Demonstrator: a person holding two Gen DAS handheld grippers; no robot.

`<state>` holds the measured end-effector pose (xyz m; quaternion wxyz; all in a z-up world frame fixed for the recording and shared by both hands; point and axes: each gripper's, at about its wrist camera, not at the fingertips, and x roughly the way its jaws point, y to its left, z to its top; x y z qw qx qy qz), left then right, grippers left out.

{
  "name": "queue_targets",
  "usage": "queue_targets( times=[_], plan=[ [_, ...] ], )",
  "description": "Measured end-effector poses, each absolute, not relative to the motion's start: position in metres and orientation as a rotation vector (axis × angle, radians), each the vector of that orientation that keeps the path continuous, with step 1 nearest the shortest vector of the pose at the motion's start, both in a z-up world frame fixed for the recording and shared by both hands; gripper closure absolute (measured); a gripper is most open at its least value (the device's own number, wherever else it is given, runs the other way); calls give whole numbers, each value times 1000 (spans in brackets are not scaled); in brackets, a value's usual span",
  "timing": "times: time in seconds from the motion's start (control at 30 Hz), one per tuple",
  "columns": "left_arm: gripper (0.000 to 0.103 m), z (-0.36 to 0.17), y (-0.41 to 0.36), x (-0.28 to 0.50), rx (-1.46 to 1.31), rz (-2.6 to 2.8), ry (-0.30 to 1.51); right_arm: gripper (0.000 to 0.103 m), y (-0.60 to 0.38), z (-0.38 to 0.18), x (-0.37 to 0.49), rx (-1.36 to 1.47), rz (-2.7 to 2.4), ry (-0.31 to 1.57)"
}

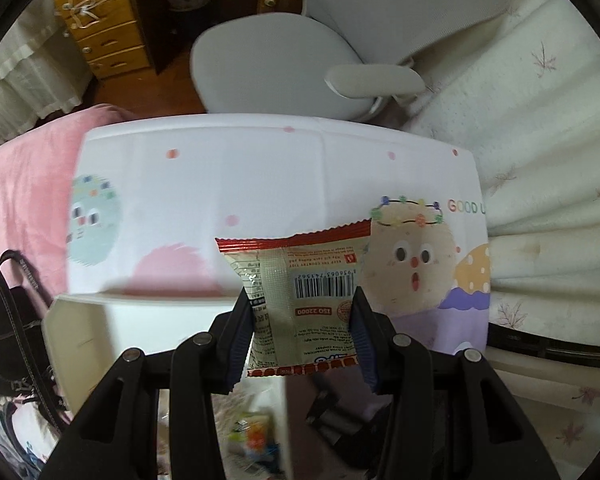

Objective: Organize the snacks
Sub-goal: 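Carry the red-edged packet into the tray with the left gripper while the right gripper grasps the chocolate packet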

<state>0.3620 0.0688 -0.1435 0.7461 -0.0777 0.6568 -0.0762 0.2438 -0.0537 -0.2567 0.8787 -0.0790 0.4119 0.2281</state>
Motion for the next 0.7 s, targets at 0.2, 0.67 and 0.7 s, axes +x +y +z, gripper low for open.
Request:
queue_targets(
  times=[0.2,0.67,0.7],
  plan=[
    [59,-136,116,336,-215,-83,1432,43,-41,-264,252,-224,549,883],
    [59,-165,176,264,-285,55,1541,38,-33,-287,260,-330,591,950],
    [59,-167,178,259,-292,61,1549,38,-32,-287,259,-329,591,947]
  ],
)
